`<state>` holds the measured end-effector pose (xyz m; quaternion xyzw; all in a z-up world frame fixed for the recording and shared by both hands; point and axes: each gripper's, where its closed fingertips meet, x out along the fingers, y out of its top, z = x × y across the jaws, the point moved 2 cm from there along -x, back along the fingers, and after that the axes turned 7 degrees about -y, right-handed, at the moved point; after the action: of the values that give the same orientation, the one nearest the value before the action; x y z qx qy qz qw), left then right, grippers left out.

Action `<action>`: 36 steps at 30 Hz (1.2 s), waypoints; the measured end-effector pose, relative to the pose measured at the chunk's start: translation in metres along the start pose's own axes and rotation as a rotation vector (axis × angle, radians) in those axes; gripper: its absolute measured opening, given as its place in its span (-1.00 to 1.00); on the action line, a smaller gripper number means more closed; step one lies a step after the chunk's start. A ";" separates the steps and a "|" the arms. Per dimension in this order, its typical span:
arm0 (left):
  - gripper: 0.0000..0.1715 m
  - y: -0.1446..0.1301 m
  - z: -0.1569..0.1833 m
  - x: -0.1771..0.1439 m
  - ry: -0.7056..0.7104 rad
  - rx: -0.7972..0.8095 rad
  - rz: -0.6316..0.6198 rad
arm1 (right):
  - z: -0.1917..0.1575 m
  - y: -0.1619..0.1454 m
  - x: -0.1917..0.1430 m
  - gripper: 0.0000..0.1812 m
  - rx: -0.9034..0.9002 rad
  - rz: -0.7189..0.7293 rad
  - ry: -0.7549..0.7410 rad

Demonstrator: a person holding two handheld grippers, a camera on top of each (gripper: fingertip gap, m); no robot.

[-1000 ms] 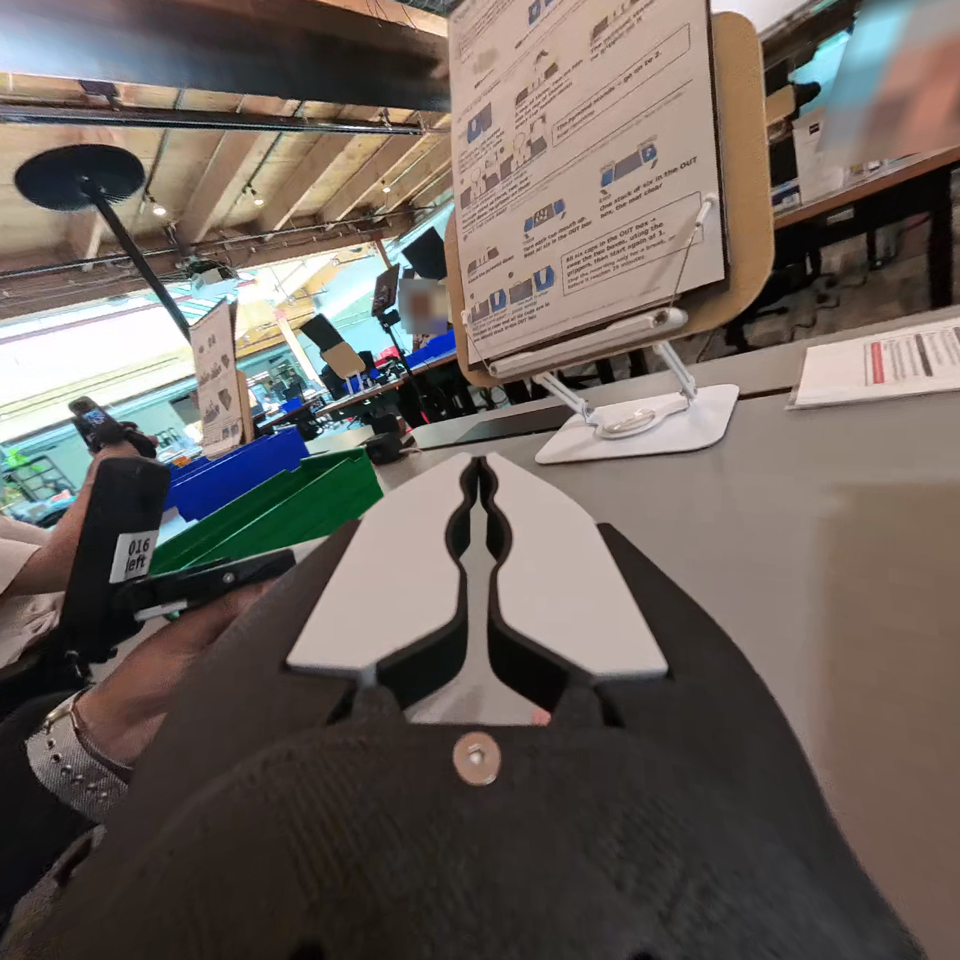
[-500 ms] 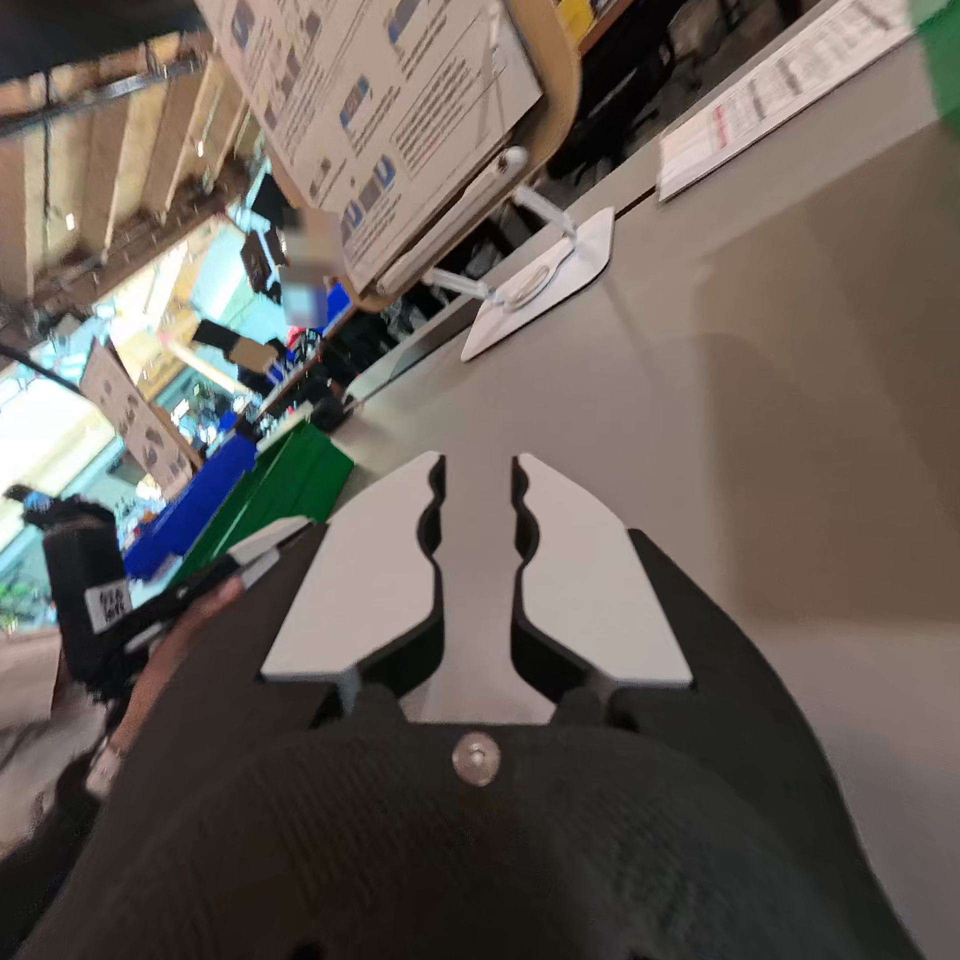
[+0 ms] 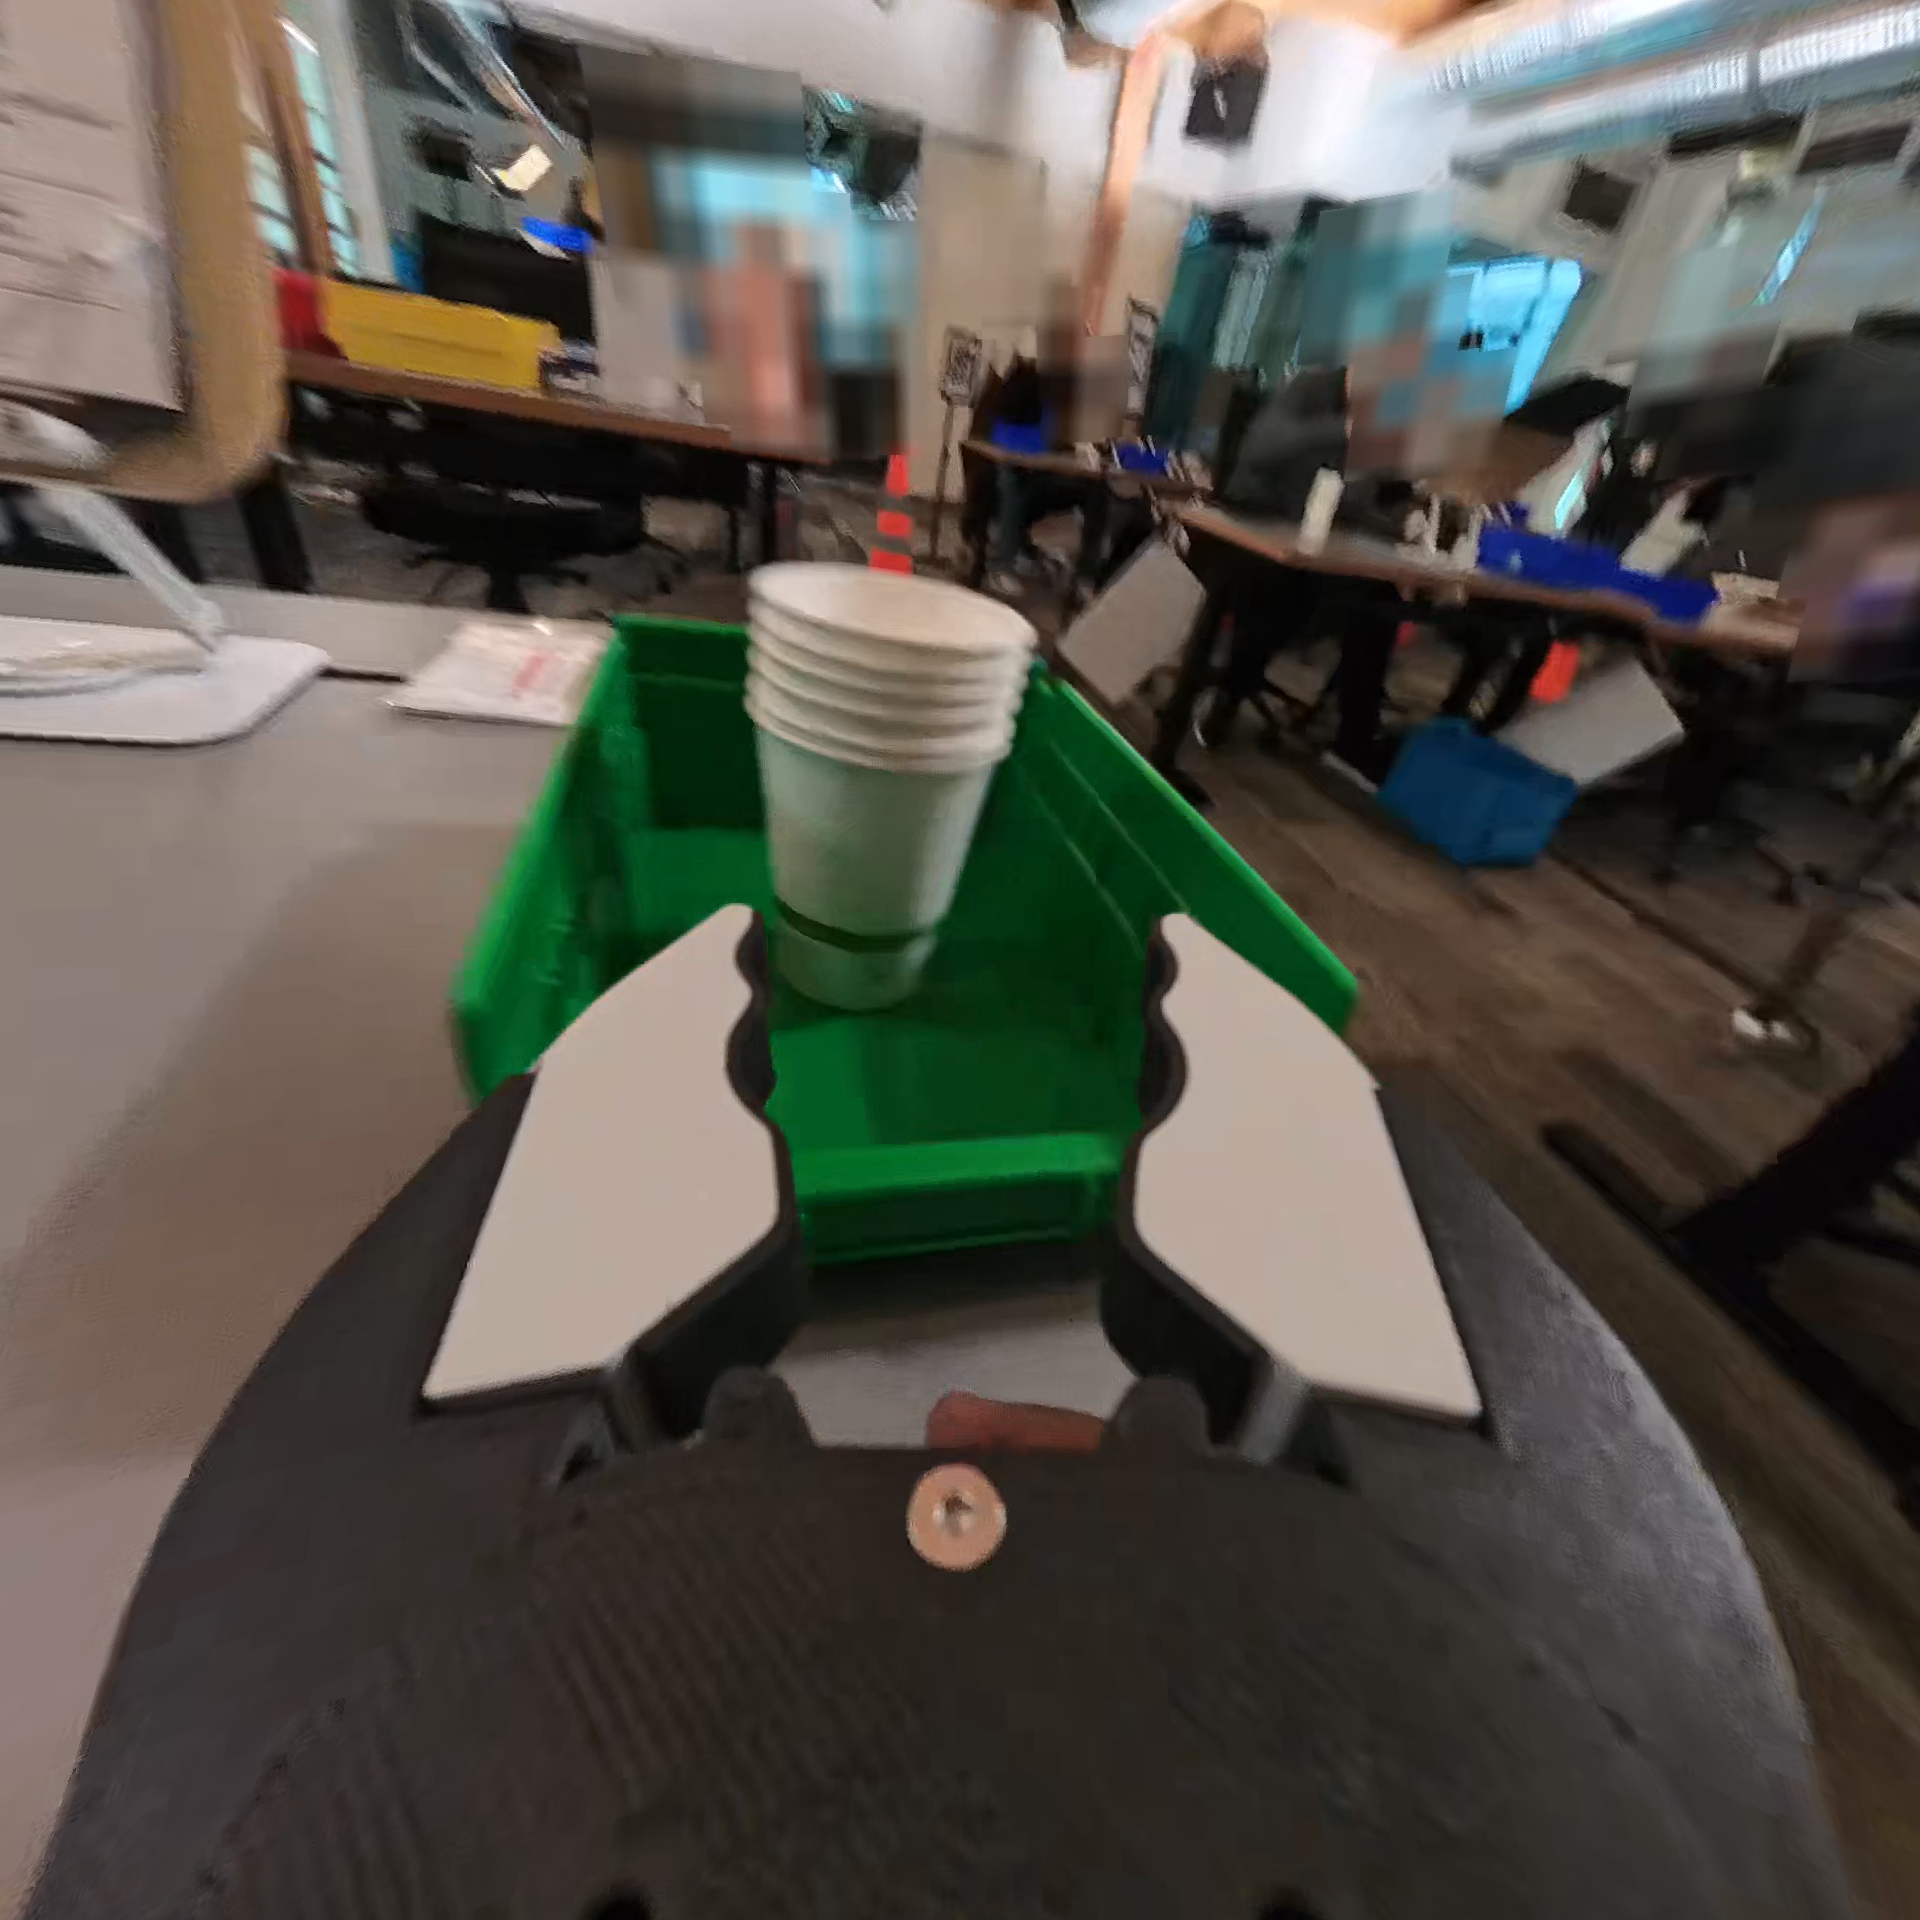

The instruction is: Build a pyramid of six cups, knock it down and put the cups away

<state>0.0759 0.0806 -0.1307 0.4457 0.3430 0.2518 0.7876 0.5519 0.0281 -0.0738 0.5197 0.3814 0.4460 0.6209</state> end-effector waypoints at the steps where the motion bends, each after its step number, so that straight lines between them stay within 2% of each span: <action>1: -0.62 -0.001 0.002 0.004 -0.011 0.012 -0.011 | 0.016 -0.010 0.006 -0.16 0.015 -0.051 -0.033; 5: -0.62 -0.005 0.002 0.011 -0.019 0.040 -0.049 | 0.068 -0.033 0.022 -0.12 0.058 -0.127 -0.145; 10: -0.63 -0.002 0.001 0.004 -0.021 0.007 -0.020 | 0.091 -0.067 0.052 -0.09 0.041 -0.235 -0.126; 12: -0.63 -0.002 0.000 0.002 -0.021 -0.009 -0.016 | 0.093 -0.074 0.063 -0.09 0.078 -0.276 -0.087; 14: -0.63 -0.002 -0.001 0.002 -0.019 -0.020 -0.012 | 0.094 -0.073 0.068 -0.21 0.093 -0.296 -0.057; 19: -0.62 -0.007 -0.001 0.004 -0.023 -0.029 -0.034 | 0.086 -0.080 0.079 -0.39 0.010 -0.318 -0.021; 25: -0.63 -0.010 -0.002 0.000 -0.008 -0.022 -0.041 | 0.083 -0.084 0.091 -0.58 0.112 -0.356 0.078; 30: -0.63 -0.010 -0.003 -0.003 -0.014 -0.049 -0.031 | 0.079 -0.085 0.094 -0.67 0.115 -0.375 0.095; 32: -0.62 -0.010 -0.003 -0.003 -0.021 -0.061 -0.032 | 0.083 -0.087 0.095 -0.89 0.105 -0.381 0.062; 36: -0.62 -0.012 -0.002 -0.002 -0.018 -0.055 -0.041 | 0.077 -0.084 0.094 -0.96 0.199 -0.411 0.129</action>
<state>0.0737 0.0747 -0.1409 0.4188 0.3381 0.2410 0.8076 0.6663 0.0886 -0.1448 0.4602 0.5600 0.3026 0.6189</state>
